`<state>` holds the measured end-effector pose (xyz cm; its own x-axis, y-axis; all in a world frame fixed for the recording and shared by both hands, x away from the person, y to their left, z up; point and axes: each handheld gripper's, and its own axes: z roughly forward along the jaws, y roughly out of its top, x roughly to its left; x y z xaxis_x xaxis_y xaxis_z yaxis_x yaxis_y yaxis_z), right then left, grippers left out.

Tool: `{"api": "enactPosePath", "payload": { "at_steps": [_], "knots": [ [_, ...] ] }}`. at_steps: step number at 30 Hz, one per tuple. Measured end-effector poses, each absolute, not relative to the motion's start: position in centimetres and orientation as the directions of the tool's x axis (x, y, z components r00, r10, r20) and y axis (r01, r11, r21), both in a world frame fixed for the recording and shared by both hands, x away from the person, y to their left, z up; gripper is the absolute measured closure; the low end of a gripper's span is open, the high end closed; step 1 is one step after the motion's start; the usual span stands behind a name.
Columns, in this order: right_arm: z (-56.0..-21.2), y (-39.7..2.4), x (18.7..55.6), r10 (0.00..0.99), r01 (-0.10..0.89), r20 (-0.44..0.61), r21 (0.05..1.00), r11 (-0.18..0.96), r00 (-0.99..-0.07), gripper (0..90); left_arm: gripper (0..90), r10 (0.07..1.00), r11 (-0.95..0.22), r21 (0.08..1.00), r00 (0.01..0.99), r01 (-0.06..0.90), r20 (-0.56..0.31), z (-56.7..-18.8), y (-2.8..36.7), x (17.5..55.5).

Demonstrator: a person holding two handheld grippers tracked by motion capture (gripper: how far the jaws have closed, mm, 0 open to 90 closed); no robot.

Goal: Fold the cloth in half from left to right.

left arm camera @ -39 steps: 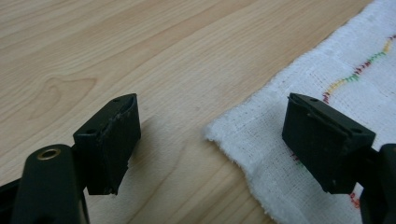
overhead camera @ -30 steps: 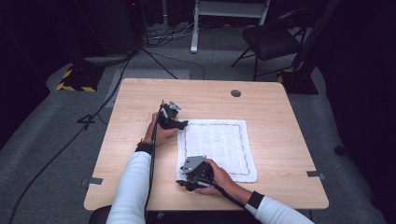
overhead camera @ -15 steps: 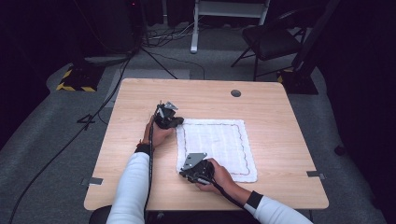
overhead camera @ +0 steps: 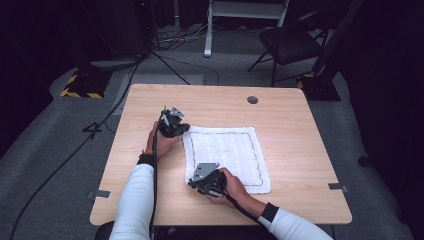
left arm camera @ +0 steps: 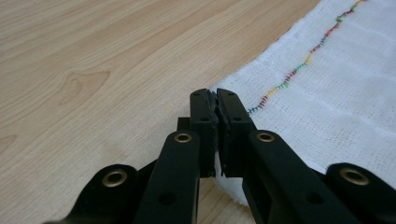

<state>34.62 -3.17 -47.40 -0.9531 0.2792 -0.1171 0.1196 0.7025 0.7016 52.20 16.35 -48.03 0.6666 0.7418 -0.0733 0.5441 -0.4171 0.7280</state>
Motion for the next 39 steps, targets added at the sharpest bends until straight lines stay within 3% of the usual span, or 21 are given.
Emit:
{"api": "enactPosePath", "payload": {
  "at_steps": [7,22,39],
  "knots": [
    [-46.0,-4.9,34.7,0.311,0.128,-0.119,0.732,0.669,-0.943,84.4,86.2,0.737,-0.409,0.753,0.673,0.516,-0.060,-46.7,15.5,52.1],
    [-43.9,-12.5,34.5,0.401,0.190,-0.095,0.766,0.613,-0.911,84.6,86.4,0.676,-0.421,0.790,0.735,0.446,-0.055,-45.0,8.5,52.5],
    [-43.8,-18.7,34.2,0.499,0.265,-0.078,0.770,0.580,-0.863,84.6,86.4,0.635,-0.449,0.797,0.772,0.403,-0.033,-44.9,3.1,53.1]
  ]
}}
